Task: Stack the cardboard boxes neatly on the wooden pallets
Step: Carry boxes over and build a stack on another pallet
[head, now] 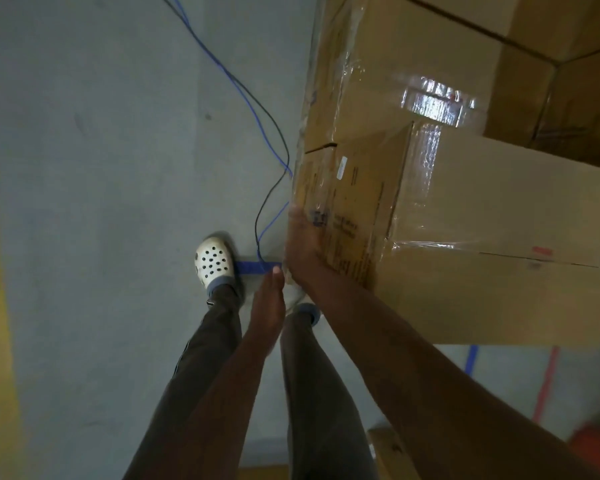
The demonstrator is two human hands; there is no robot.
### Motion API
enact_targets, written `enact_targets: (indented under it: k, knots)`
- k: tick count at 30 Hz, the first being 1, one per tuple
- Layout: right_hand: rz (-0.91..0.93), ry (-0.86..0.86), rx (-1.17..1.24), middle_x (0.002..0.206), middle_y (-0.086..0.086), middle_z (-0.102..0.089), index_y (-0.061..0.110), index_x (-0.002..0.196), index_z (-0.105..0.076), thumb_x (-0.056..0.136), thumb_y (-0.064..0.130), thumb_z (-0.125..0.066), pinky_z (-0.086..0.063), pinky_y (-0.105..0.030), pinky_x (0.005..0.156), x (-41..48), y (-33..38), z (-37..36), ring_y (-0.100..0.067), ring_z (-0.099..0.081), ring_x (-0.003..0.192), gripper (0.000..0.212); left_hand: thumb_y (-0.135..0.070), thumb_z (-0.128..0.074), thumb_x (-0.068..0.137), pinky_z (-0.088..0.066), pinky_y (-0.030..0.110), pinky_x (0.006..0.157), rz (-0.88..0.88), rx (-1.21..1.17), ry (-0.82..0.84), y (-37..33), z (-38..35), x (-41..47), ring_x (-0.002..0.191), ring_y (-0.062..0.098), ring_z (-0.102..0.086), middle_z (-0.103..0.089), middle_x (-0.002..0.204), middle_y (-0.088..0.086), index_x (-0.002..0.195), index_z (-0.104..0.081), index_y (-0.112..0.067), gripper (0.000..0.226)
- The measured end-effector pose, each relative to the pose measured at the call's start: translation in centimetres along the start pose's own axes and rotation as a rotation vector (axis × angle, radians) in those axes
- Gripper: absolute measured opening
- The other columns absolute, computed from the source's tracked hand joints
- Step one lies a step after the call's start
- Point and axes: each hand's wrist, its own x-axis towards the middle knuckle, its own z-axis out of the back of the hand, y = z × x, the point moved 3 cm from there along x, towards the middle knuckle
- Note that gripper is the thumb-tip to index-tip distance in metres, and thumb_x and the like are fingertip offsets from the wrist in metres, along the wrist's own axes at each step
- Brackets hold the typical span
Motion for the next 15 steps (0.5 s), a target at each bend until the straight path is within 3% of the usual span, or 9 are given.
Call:
enact_targets:
  k: [1,2,4,7,10,12,15]
  knots:
    - [0.040,0.020,-0.053,0.163,0.024,-0.017,0.007,0.161,-0.003,0.101,0.069,-0.023,0.014,-0.058,0.121,0.0,0.3,-0.5,-0.033,0.021,0.152,0.088,-0.071,-0.041,0.090,-0.038,0.033,0.109,0.024,-0.016,0.004,0.4,-0.2,0.3,0.133,0.013,-0.052,-0.060,0.139,-0.007,0.134,-0.062,-0.029,0.065]
    - [0.214,0.062,-0.075,0.167,0.005,-0.021,0.010,0.161,-0.017,0.104,0.060,-0.031,0.006,-0.062,0.121,0.1,1.4,-1.6,-0.040,0.007,0.154,0.078,-0.065,-0.040,0.096,-0.039,0.030,0.103,0.034,-0.019,-0.004,0.2,-0.5,0.2,0.132,0.015,-0.051,-0.059,0.140,-0.005,0.137,-0.060,-0.024,0.061]
    - [0.399,0.113,0.011,0.160,-0.014,-0.036,0.012,0.155,-0.039,0.107,0.047,-0.036,-0.006,-0.065,0.120,0.2,2.1,-1.9,-0.045,-0.020,0.151,0.059,-0.045,-0.037,0.107,-0.041,0.031,0.091,0.089,-0.048,-0.025,0.0,-0.9,0.1,0.124,0.020,-0.053,-0.059,0.135,-0.002,0.138,-0.056,-0.016,0.047]
    - [0.373,-0.089,0.068,0.159,-0.019,-0.036,0.011,0.152,-0.041,0.109,0.046,-0.027,-0.006,-0.061,0.123,-0.1,0.8,1.0,-0.042,-0.024,0.150,0.058,-0.031,-0.046,0.105,-0.054,0.035,0.073,0.291,-0.182,-0.004,0.5,-2.3,0.3,0.106,0.026,-0.063,-0.064,0.130,0.010,0.133,-0.059,-0.011,0.037]
    - [0.284,-0.167,0.014,0.159,-0.023,-0.035,0.007,0.154,-0.038,0.106,0.045,-0.030,-0.004,-0.064,0.122,0.6,-1.7,3.1,-0.045,-0.023,0.149,0.061,-0.016,-0.047,0.103,-0.053,0.026,0.046,0.434,-0.375,0.050,0.9,-4.3,-0.6,0.067,0.021,-0.063,-0.067,0.085,0.011,0.100,-0.064,-0.006,0.019]
    - [0.141,-0.191,-0.052,0.156,-0.027,-0.036,0.005,0.153,-0.039,0.105,0.043,-0.035,-0.005,-0.068,0.120,1.5,-4.3,4.4,-0.049,-0.024,0.147,0.061,-0.011,-0.045,0.103,-0.053,0.028,0.044,0.497,-0.484,0.086,1.1,-6.0,-1.3,0.056,0.020,-0.062,-0.063,0.067,0.008,0.088,-0.061,-0.007,0.022]
    - [-0.007,-0.152,-0.212,0.154,-0.033,-0.033,-0.001,0.153,-0.032,0.099,0.052,-0.046,-0.009,-0.072,0.117,1.7,-8.1,6.4,-0.055,-0.024,0.144,0.078,-0.014,-0.046,0.103,-0.061,0.032,0.058,0.511,-0.534,0.098,1.4,-7.6,-1.9,0.055,0.020,-0.065,-0.065,0.066,0.007,0.099,-0.060,-0.007,0.016]
